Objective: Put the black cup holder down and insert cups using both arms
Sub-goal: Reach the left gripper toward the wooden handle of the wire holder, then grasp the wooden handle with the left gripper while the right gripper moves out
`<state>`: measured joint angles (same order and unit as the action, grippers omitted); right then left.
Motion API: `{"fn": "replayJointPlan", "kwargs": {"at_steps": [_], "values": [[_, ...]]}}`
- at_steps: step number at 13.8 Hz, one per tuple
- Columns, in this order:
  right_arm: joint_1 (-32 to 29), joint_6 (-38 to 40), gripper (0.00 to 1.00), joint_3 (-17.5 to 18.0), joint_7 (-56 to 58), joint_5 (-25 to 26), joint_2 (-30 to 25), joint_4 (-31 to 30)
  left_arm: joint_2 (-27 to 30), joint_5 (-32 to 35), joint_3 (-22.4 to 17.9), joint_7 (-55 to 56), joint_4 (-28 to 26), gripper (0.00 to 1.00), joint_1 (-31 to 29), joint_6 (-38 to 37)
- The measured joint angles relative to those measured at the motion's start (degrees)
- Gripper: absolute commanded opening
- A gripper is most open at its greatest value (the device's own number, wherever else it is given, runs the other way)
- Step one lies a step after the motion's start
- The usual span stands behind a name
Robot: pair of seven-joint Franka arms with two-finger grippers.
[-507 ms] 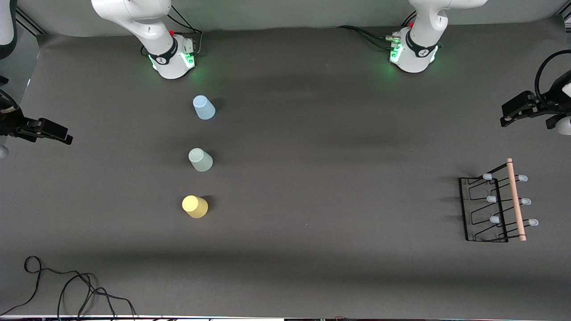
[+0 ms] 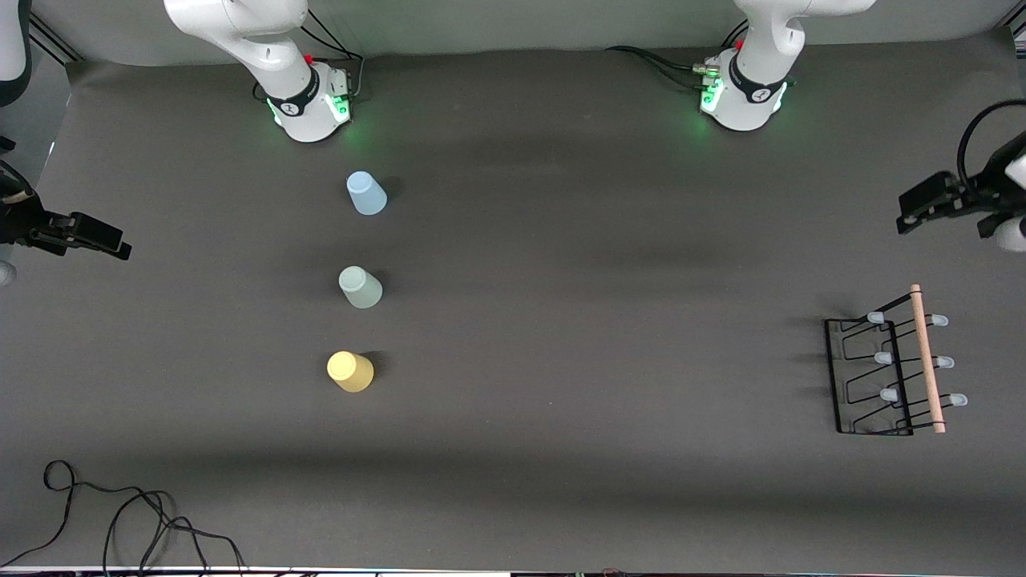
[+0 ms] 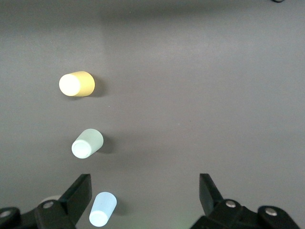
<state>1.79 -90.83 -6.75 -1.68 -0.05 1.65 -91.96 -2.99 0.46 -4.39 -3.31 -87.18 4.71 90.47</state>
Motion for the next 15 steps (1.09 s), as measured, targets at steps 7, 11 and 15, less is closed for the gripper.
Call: {"fn": "replayJointPlan", "kwargs": {"at_steps": [7,11,15], "values": [[0.00,0.00,1.00,-0.01,0.03,0.00,0.04,0.01,-14.53,0.11,-0.66,-7.11,-5.42,1.00,-9.93,16.79],[0.02,0.00,1.00,0.00,0.06,0.00,0.08,-0.03,-18.59,0.10,-0.64,-13.63,-6.55,0.93,-13.18,20.69],[0.85,1.02,1.00,0.41,-0.17,-0.02,0.07,-1.38,-21.90,0.10,-0.01,-14.93,-9.87,0.47,-12.61,24.70]]}}
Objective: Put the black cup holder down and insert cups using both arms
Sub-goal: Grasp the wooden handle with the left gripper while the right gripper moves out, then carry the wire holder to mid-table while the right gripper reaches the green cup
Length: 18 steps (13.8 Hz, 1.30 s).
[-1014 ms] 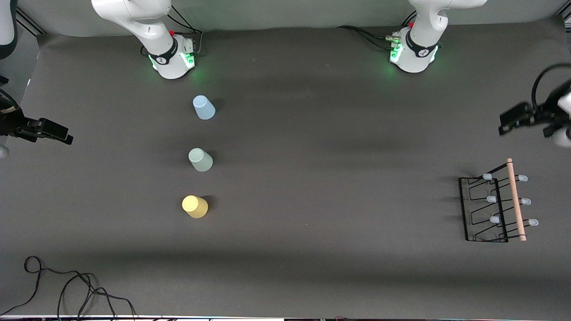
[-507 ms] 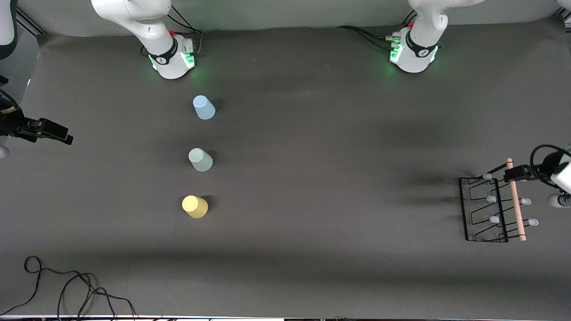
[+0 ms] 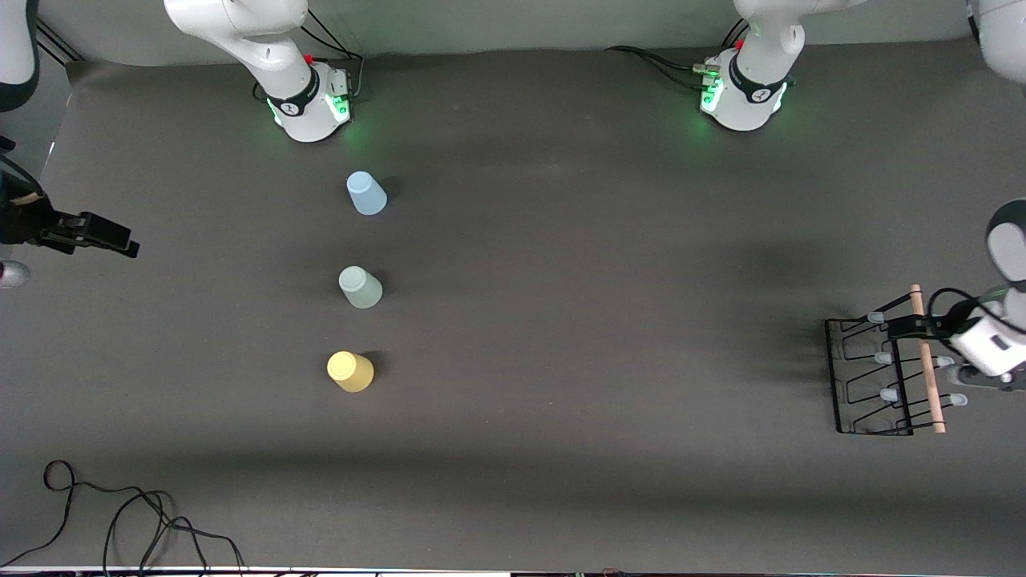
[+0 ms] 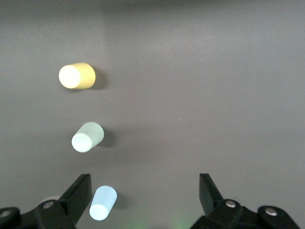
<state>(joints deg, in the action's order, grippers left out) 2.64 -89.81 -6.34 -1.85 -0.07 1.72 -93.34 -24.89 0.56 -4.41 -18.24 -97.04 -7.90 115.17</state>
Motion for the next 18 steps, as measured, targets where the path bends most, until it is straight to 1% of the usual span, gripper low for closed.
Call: {"fn": "replayJointPlan", "kwargs": {"at_steps": [1,2,3,6,9,11,14,18], "values": [[0.76,-0.01,1.00,0.09,-0.96,-0.03,0.00,-0.84,-0.61,0.00,-0.02,-0.21,-0.23,0.27,-0.03,0.18],[1.86,-0.15,1.00,0.12,-2.78,-0.19,0.00,-1.75,-1.09,0.00,-0.05,-0.39,-0.28,0.10,-0.08,0.21],[3.46,-0.47,1.00,0.14,-5.21,-0.54,0.03,-2.74,-1.34,0.01,-0.10,-0.53,-0.27,0.00,-0.12,0.25],[9.72,-4.94,1.00,0.32,-16.19,-2.11,0.03,-7.58,-1.31,0.02,-0.08,-0.76,0.03,0.00,-0.04,0.26],[16.61,-13.93,1.00,0.55,-25.90,-2.22,0.16,-15.23,-0.76,-0.12,0.21,-0.70,0.75,0.00,0.51,0.29],[18.25,-16.85,1.00,0.63,-27.98,-2.22,0.26,-18.36,0.39,-0.20,0.38,1.92,1.88,0.00,2.19,0.30],[17.86,-15.63,1.00,-0.15,-28.03,-2.22,-0.91,-18.28,3.10,-0.24,0.65,10.54,2.85,0.00,7.46,-0.11],[17.74,-14.04,1.00,-0.39,-28.02,-2.22,-3.88,-18.27,4.52,-0.31,1.04,28.95,2.92,0.00,18.97,-1.05]]}}
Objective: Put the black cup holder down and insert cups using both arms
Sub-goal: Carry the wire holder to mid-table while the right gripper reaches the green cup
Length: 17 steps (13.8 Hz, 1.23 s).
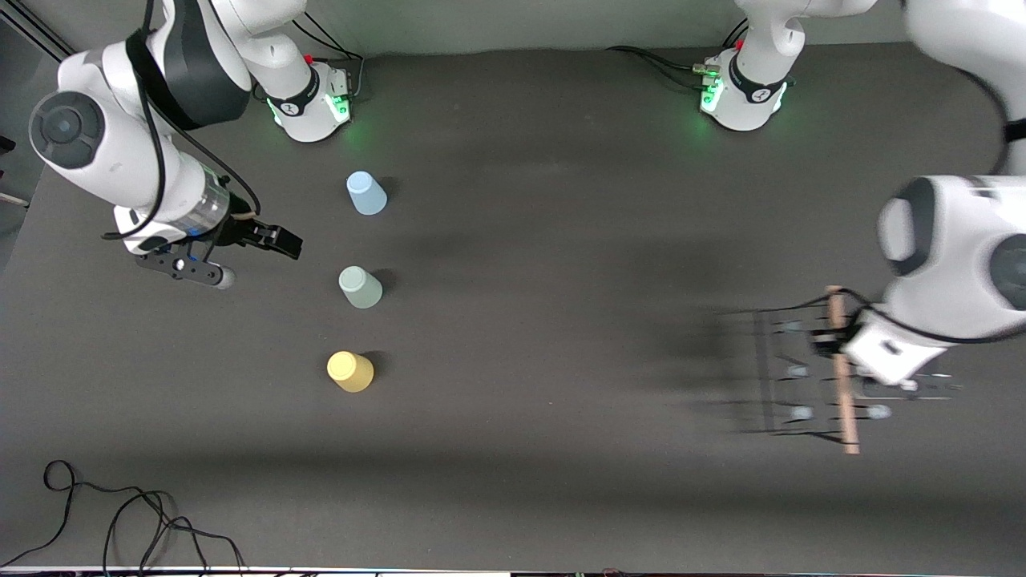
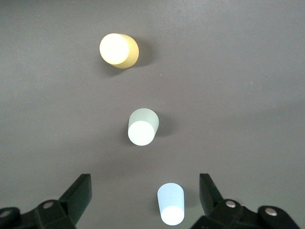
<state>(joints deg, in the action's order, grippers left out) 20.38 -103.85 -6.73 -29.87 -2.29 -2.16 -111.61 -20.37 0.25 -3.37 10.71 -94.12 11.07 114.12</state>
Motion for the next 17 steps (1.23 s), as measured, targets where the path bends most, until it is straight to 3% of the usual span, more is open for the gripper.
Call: {"fn": "replayJointPlan", "kwargs": {"at_steps": [5,11,17], "values": [[0.03,0.00,1.00,0.01,0.00,0.00,0.14,-0.10,-0.02,-0.06,0.25,23.04,0.11,0.00,16.10,0.21],[0.04,0.21,1.00,0.03,0.00,0.00,0.24,-0.27,-0.37,-0.07,0.76,40.85,4.13,0.00,32.16,0.92],[0.12,-1.85,1.00,0.15,0.00,0.00,0.37,-2.98,-8.39,0.08,1.10,50.11,6.10,0.00,43.04,16.65]]}}
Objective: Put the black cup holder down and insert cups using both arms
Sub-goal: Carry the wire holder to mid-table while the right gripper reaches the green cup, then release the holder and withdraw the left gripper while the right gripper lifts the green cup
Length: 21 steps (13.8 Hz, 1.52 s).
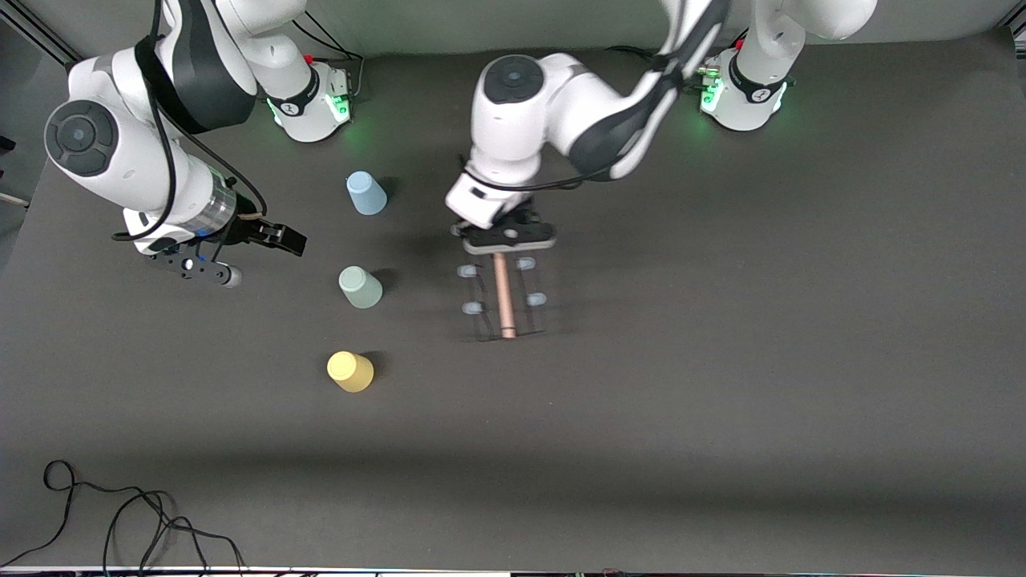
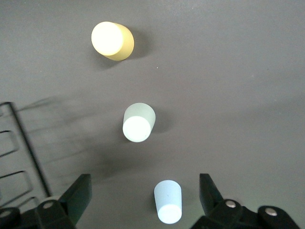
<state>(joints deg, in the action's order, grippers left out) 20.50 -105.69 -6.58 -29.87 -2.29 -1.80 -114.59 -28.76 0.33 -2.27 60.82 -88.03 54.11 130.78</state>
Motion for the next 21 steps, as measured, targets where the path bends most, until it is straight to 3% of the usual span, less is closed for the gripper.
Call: {"fn": "replayJointPlan", "kwargs": {"at_steps": [9,10,11,12,13,18,21], "values": [[1.46,-24.94,1.00,0.34,0.00,0.00,2.11,-16.49,-4.82,3.35,-0.69,0.05,0.70,0.00,0.94,2.32],[1.72,-28.15,1.00,0.36,0.00,0.00,2.76,-17.93,-5.50,3.37,-0.67,0.05,0.69,0.12,0.96,2.33],[1.96,-32.38,1.00,0.39,0.00,-0.01,3.81,-19.73,-6.17,3.38,-0.64,0.04,0.69,0.60,0.99,2.35],[2.23,-35.62,1.00,0.41,0.00,0.00,5.09,-20.99,-6.58,3.47,-0.63,-0.03,0.70,0.94,1.00,2.40],[2.68,-38.10,1.00,0.41,0.00,0.00,6.57,-21.75,-6.70,3.74,-0.62,-0.15,0.73,0.99,1.01,2.44],[3.86,-44.35,1.00,0.60,-0.03,-0.01,12.71,-22.41,-5.76,4.88,-0.79,-0.17,1.76,1.00,0.77,1.32],[5.96,-46.26,1.00,0.62,-0.13,-0.01,15.26,-23.25,-1.41,4.72,-1.18,-1.69,3.27,1.00,-0.85,-7.17]]}}
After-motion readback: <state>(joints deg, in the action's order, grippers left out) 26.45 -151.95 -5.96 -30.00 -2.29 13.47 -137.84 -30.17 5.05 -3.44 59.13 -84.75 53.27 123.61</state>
